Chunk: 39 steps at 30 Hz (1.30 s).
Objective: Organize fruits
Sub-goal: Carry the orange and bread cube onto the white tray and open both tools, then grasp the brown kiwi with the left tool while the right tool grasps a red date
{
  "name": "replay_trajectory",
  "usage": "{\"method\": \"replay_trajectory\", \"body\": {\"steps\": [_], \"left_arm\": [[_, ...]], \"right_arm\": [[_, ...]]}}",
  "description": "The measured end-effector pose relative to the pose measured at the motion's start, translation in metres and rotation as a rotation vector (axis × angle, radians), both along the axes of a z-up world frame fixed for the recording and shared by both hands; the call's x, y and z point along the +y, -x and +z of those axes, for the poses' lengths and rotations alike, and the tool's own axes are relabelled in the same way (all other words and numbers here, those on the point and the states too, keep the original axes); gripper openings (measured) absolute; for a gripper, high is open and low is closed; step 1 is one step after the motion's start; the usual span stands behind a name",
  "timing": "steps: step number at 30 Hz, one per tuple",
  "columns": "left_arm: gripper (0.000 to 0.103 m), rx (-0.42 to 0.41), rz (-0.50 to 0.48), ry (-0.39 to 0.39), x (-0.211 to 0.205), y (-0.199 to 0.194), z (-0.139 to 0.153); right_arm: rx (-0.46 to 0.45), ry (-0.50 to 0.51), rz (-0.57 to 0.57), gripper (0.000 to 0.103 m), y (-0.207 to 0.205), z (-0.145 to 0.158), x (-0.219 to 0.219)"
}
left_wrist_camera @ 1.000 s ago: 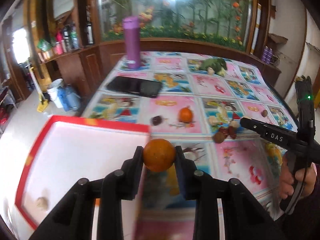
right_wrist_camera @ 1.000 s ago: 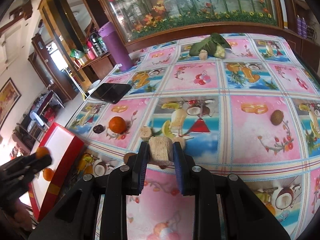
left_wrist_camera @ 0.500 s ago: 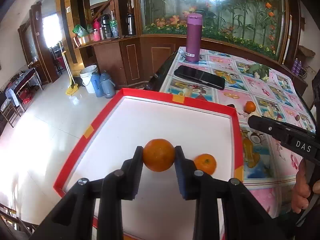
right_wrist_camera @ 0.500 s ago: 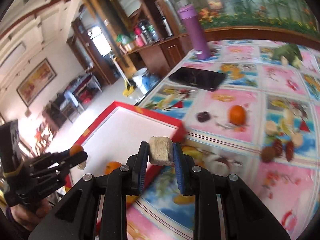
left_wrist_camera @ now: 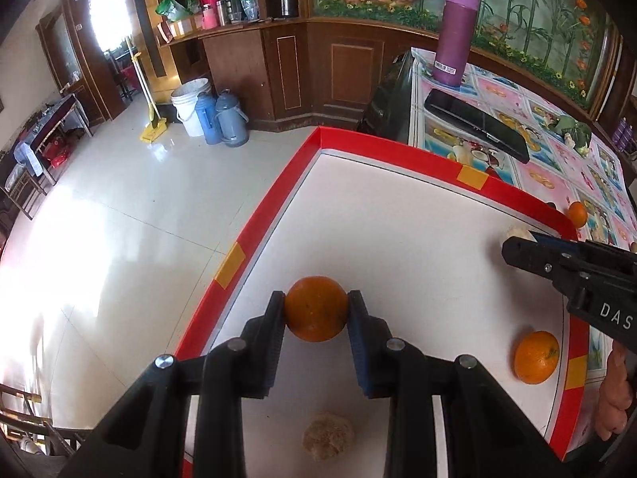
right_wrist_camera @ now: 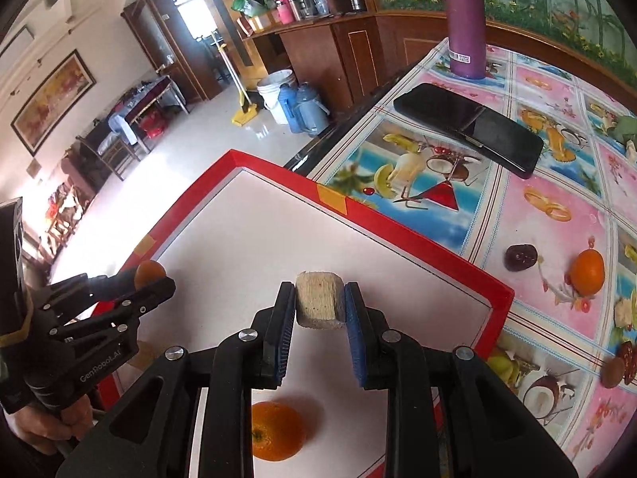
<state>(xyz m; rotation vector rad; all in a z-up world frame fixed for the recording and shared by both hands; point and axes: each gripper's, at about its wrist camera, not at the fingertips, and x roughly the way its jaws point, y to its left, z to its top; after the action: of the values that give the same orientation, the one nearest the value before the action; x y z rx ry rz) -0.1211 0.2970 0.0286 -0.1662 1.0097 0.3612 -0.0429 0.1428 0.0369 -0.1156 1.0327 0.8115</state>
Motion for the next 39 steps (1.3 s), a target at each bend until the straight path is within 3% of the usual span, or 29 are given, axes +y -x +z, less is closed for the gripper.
{"method": "replay_trajectory", "body": {"steps": [8, 13, 14, 15, 16, 18, 21, 25, 30, 34, 39], "left_arm": [[0.034, 0.027, 0.006, -0.004, 0.004, -0.002, -0.006], [0.034, 0.047, 0.003, -0.066, -0.004, -0.005, -0.005], [0.036, 0.052, 0.003, -0.081, -0.006, -0.005, -0.005], [0.044, 0.056, -0.002, -0.084, -0.009, -0.006, -0.004], [0.052, 0.054, -0.008, -0.079, -0.011, -0.006, -0.003], [0.058, 0.039, -0.016, -0.097, -0.019, -0.004, 0.002], [0.065, 0.009, -0.034, -0.149, -0.034, -0.003, 0.017], [0.073, -0.054, -0.087, -0.162, -0.061, -0.003, 0.041], [0.074, -0.112, -0.205, -0.160, -0.114, -0.015, 0.062], [0.074, -0.135, -0.305, -0.132, -0.161, -0.032, 0.065], [0.074, -0.117, -0.422, -0.110, -0.222, -0.054, 0.050]], "right_arm": [[0.018, 0.032, -0.005, 0.024, 0.003, -0.008, 0.001], [0.028, 0.047, 0.018, 0.027, 0.003, -0.007, 0.000], [0.041, 0.038, 0.021, 0.033, 0.003, -0.006, -0.001], [0.048, 0.025, 0.022, 0.036, 0.001, -0.005, -0.004], [0.045, 0.005, 0.022, 0.036, 0.001, -0.002, -0.009], [0.034, -0.037, 0.020, 0.036, 0.000, 0.004, -0.020], [0.003, -0.114, 0.002, 0.036, -0.005, 0.019, -0.047], [-0.037, -0.195, -0.064, 0.036, -0.019, 0.033, -0.097], [-0.057, -0.242, -0.197, 0.036, -0.045, 0.037, -0.176], [-0.007, -0.268, -0.303, 0.036, -0.067, 0.029, -0.241], [0.065, -0.286, -0.356, 0.037, -0.076, 0.015, -0.302]]}}
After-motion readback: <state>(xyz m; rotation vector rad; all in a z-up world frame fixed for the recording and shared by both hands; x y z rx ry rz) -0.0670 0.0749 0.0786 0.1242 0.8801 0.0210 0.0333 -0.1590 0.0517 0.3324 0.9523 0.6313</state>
